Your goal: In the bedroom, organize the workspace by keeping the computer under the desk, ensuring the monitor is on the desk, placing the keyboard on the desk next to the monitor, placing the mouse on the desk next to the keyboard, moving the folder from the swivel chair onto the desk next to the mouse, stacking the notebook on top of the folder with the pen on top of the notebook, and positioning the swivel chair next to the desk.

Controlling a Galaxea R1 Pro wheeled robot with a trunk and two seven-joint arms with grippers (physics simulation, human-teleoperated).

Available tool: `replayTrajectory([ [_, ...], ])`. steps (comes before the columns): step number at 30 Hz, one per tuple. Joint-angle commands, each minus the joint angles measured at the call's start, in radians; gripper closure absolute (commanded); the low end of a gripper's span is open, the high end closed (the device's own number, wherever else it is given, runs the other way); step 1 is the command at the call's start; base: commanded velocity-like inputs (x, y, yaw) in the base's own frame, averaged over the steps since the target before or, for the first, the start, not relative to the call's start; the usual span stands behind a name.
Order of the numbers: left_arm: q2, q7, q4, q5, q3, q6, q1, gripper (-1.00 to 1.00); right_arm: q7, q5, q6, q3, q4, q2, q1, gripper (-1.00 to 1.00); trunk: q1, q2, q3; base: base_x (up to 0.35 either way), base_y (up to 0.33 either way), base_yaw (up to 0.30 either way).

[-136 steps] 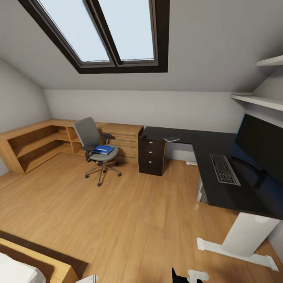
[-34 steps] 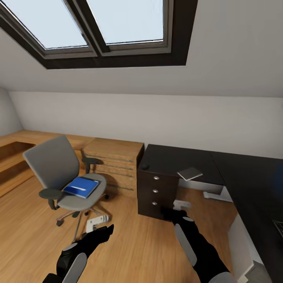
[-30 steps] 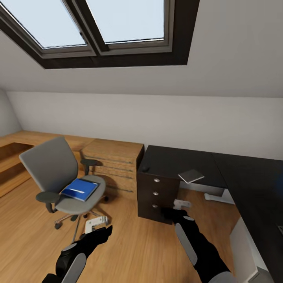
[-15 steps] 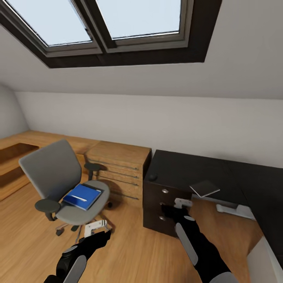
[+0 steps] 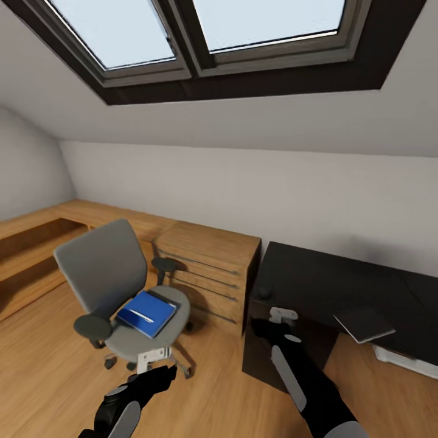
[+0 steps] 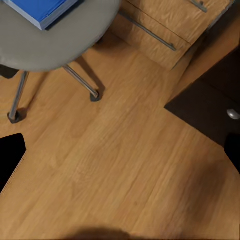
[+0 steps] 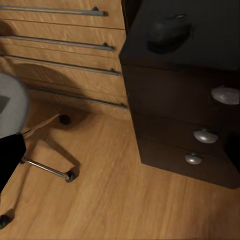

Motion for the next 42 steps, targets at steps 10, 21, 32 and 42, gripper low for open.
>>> replayTrajectory([
  [10,0.001,0.010,0.013,0.013,-0.032,0.000,-0.001,-1.00,-0.009,0.017,0.002,0.003,-0.003,-0.010,0.000,-1.00,0.001,-0.001,-0.001,0.329,0.026,0.010],
  [21,0.001,0.010,0.019,0.011,-0.052,-0.001,-0.001,-1.00,-0.031,0.023,-0.030,0.000,0.005,-0.033,0.000,-1.00,0.001,-0.001,-0.001,0.329,0.001,0.000],
  [32,0.001,0.010,0.019,0.012,-0.055,-0.001,-0.001,-1.00,-0.047,0.023,-0.142,-0.004,0.162,-0.053,-0.005,-1.00,0.001,-0.001,-0.001,0.259,0.000,0.000],
  [42,0.001,0.010,0.019,0.012,-0.055,-0.001,-0.001,-1.00,-0.047,0.022,-0.215,-0.004,0.349,-0.061,-0.067,-1.00,0.001,-0.001,-0.001,0.008,0.000,0.000],
])
